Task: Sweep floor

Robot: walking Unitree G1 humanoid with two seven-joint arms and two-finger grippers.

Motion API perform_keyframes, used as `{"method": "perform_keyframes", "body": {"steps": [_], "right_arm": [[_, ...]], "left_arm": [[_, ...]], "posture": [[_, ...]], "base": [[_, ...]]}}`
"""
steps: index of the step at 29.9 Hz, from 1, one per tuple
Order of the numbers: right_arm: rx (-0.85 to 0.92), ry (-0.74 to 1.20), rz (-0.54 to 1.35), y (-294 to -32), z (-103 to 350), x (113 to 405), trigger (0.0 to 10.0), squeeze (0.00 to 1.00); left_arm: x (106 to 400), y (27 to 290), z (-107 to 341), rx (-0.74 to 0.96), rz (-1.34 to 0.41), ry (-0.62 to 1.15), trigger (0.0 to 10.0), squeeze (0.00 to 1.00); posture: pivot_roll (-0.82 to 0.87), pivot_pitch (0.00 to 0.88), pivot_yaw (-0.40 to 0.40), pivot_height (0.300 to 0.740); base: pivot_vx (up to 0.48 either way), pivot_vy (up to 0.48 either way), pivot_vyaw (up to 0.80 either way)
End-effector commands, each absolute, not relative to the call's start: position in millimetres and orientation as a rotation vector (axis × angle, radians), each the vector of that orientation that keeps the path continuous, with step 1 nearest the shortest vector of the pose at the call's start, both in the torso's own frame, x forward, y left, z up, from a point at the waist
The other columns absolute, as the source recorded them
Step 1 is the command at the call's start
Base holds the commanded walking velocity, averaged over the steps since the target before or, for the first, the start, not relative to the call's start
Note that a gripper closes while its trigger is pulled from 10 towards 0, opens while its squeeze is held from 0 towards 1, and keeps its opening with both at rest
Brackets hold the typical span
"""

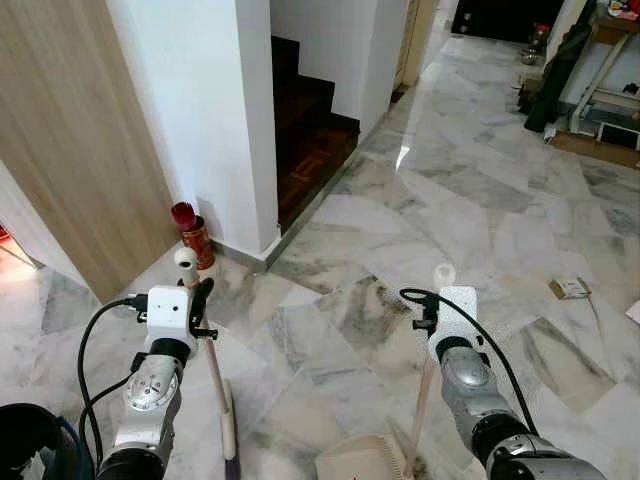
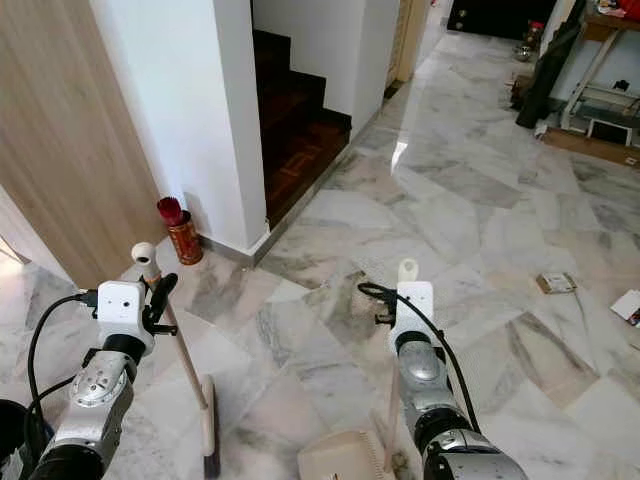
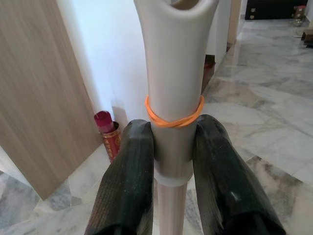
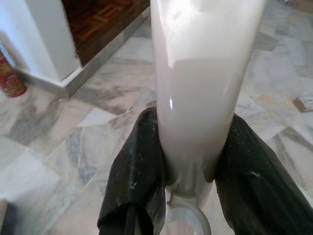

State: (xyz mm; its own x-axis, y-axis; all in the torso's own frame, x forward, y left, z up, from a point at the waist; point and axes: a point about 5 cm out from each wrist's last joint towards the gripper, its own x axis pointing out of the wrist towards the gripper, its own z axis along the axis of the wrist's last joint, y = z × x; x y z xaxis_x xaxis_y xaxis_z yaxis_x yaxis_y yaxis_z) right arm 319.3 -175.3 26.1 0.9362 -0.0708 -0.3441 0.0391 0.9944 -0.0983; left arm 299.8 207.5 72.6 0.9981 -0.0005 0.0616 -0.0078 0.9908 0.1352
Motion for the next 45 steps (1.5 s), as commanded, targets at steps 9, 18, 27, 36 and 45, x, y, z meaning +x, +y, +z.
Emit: {"method": "perform_keyframes", "body": {"steps": [9, 18, 27, 36, 45], "right_arm": [[-0.136, 0.452, 0.09, -167.1, 19.4, 318.0, 10.0, 0.0], [-0.174, 0.513, 0.236, -167.6, 13.2, 312.1, 10.0, 0.0], [-0.225, 0.563, 0.39, -165.9, 7.5, 304.9, 10.0, 0.0], [-0.27, 0.603, 0.518, -165.3, 3.2, 298.1, 10.0, 0.0], [-0.3, 0.6, 0.518, -169.3, 4.6, 298.8, 10.0, 0.0]], "left_arm": [[301.7, 207.7, 74.8, 0.142, -0.003, -0.069, 10.0, 0.0], [301.9, 207.3, 74.7, 0.141, -0.012, -0.066, 10.0, 0.0], [302.9, 206.5, 74.4, 0.139, -0.031, -0.059, 10.0, 0.0], [303.5, 205.2, 74.0, 0.141, -0.05, -0.051, 10.0, 0.0], [303.7, 204.6, 73.9, 0.149, -0.06, -0.048, 10.0, 0.0]], "posture": [[0.13, 0.0, -0.041, 0.74], [0.13, 0.0, -0.038, 0.74], [0.13, 0.0, -0.033, 0.74], [0.14, 0.0, -0.03, 0.74], [0.14, 0.0, -0.029, 0.74]], "base": [[0.0, 0.0, 0.0], [0.0, 0.0, 0.0], [0.0, 0.0, 0.0], [0.0, 0.0, 0.0], [0.0, 0.0, 0.0]]}}
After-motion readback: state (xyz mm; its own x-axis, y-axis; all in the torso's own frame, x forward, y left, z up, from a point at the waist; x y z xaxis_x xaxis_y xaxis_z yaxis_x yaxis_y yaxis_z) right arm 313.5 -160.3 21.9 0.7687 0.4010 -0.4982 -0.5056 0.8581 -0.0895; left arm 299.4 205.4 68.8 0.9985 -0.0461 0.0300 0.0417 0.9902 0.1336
